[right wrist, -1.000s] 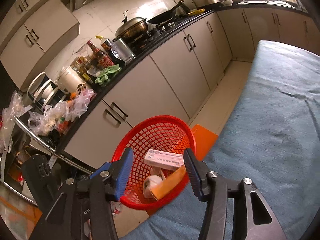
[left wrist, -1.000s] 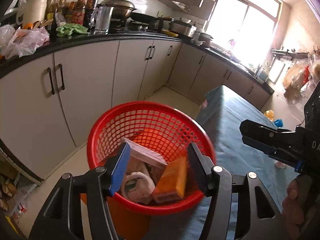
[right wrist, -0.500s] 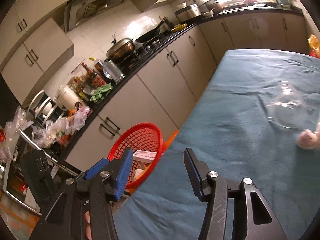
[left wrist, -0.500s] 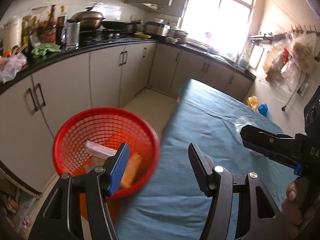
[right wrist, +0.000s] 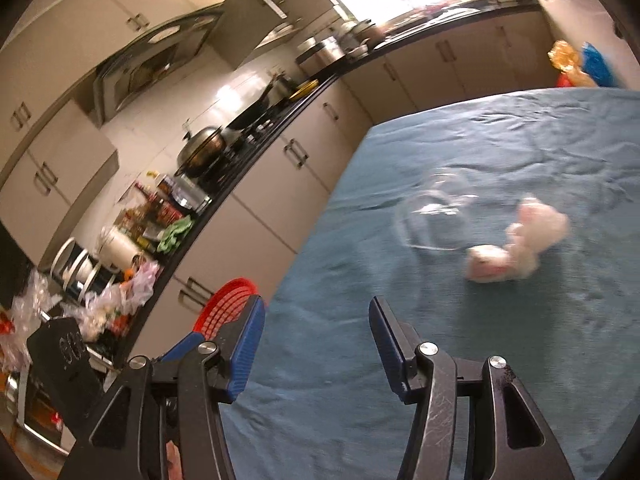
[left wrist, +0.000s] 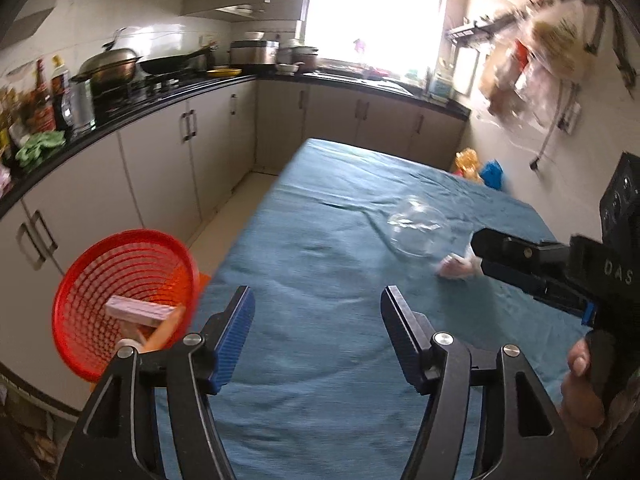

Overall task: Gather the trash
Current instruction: 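Move both grippers back to the clear cup and white plastic bag, then grasp the white plastic bag with the right gripper while the left grasps the clear cup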

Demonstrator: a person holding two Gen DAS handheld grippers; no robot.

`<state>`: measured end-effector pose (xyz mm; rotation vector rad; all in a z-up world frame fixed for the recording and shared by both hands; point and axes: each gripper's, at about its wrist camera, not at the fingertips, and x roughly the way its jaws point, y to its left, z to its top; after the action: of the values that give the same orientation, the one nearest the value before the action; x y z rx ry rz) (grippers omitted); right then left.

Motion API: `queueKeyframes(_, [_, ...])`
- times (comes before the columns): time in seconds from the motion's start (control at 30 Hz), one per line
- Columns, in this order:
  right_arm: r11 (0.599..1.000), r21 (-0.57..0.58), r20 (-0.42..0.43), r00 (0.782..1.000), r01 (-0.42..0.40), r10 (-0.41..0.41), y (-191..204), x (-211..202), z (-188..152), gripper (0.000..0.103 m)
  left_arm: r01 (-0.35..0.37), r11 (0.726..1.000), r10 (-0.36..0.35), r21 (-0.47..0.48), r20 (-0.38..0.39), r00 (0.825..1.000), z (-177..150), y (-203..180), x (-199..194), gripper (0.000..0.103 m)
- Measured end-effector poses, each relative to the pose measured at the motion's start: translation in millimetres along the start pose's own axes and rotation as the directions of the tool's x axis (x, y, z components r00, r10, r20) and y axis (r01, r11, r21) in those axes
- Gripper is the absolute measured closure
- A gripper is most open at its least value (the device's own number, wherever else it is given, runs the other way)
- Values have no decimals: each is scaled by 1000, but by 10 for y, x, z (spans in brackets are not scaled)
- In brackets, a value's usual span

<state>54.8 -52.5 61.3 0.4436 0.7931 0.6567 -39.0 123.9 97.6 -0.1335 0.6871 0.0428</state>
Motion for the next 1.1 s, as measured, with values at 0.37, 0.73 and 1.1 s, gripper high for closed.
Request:
queueKeyframes(0.37, [981, 147, 33, 991, 123, -129, -721, -289, 62, 35, 58, 992, -49, 112, -81, 996, -94, -678, 342, 33])
queueKeyframes(0.73, [884, 298, -59, 931, 360, -359, -1201, -168, 238, 27, 80, 982, -63, 170, -104, 993, -209, -829, 445, 31])
queueKeyframes(1.1, [874, 264, -127, 913, 408, -388, -1261, 338, 396, 42, 65, 989, -51, 131, -108, 993, -190, -627, 497, 31])
